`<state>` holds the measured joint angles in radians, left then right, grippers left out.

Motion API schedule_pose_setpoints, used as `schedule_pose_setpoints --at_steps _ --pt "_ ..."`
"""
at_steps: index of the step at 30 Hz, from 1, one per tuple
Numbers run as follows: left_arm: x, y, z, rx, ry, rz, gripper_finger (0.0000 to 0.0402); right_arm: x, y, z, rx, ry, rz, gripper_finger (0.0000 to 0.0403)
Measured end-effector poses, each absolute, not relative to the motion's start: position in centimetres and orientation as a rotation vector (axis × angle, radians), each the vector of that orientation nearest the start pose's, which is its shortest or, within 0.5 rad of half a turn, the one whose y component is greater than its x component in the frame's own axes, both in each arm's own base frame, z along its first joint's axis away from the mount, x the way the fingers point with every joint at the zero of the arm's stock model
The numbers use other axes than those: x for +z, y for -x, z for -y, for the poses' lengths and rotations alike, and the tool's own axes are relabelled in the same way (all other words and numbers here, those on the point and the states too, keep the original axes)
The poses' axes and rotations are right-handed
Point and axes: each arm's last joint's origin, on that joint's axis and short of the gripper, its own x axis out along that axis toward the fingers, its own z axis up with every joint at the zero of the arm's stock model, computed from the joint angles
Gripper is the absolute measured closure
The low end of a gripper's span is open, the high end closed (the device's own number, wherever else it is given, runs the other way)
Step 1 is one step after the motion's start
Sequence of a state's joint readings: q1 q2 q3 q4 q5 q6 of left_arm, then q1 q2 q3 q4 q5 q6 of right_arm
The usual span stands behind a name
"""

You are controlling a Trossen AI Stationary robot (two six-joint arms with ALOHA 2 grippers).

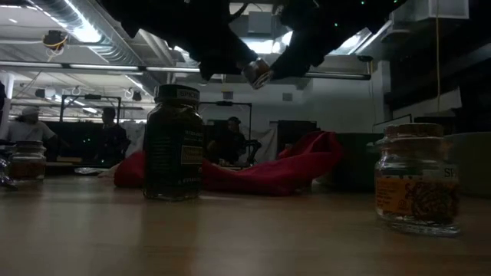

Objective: Sort spices by type
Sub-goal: Put the top right transparent seasoning bottle into the blue bin

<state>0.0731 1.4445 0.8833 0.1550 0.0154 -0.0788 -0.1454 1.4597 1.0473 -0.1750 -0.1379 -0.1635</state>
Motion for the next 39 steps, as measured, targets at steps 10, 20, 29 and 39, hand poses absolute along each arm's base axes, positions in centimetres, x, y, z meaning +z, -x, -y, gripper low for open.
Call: schedule_pose_setpoints --at_steps 10,20,29,39 --pt "25.0 -31.5 -2.2 0.073 0.101 -0.378 0.0229 26.9 -31.9 2.3 -0.060 0.145 -0.597 0.0268" --pt "24.5 -31.3 -2.3 0.086 0.115 -0.426 0.0229 28.4 -30.9 1.9 -0.114 0.176 -0.559 0.0268" --pt "25.0 -31.5 -2.3 0.099 0.113 -0.377 0.0229 27.9 -31.2 1.7 -0.045 0.119 -0.572 0.0268" --pt "24.9 -31.5 -2.4 0.123 0.111 -0.371 0.0229 27.0 -31.9 1.2 -0.034 0.106 -0.595 0.0268"
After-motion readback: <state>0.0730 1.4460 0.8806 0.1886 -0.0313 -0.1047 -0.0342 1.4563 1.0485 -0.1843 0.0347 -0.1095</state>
